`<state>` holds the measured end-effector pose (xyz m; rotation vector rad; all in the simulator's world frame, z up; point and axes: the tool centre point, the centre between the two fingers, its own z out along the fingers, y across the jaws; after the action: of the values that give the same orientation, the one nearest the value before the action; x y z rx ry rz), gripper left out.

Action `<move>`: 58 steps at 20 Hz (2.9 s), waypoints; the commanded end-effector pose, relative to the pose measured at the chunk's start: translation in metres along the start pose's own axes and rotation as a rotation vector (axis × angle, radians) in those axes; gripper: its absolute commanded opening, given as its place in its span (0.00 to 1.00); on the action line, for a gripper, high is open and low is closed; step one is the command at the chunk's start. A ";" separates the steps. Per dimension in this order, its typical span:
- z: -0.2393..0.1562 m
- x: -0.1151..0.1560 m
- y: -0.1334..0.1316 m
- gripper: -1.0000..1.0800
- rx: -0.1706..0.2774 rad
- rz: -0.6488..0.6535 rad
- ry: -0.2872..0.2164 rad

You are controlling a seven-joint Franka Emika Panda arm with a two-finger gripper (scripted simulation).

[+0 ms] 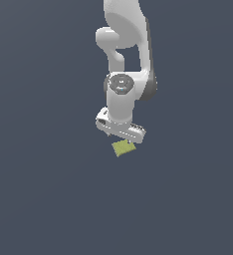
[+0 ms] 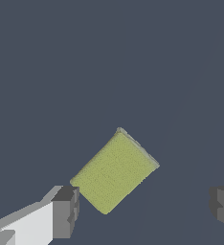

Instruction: Pick up the object and move it to a goal position.

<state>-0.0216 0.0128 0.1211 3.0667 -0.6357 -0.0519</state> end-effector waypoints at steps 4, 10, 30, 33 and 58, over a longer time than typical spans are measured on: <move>0.013 -0.006 -0.005 0.96 0.007 0.149 0.003; 0.027 -0.012 -0.010 0.96 0.013 0.311 0.007; 0.060 -0.027 -0.016 0.96 0.026 0.726 0.022; 0.061 -0.027 -0.016 0.96 0.026 0.744 0.023; 0.112 -0.026 -0.017 0.00 0.027 0.751 0.023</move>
<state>-0.0416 0.0391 0.0120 2.6306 -1.7225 0.0037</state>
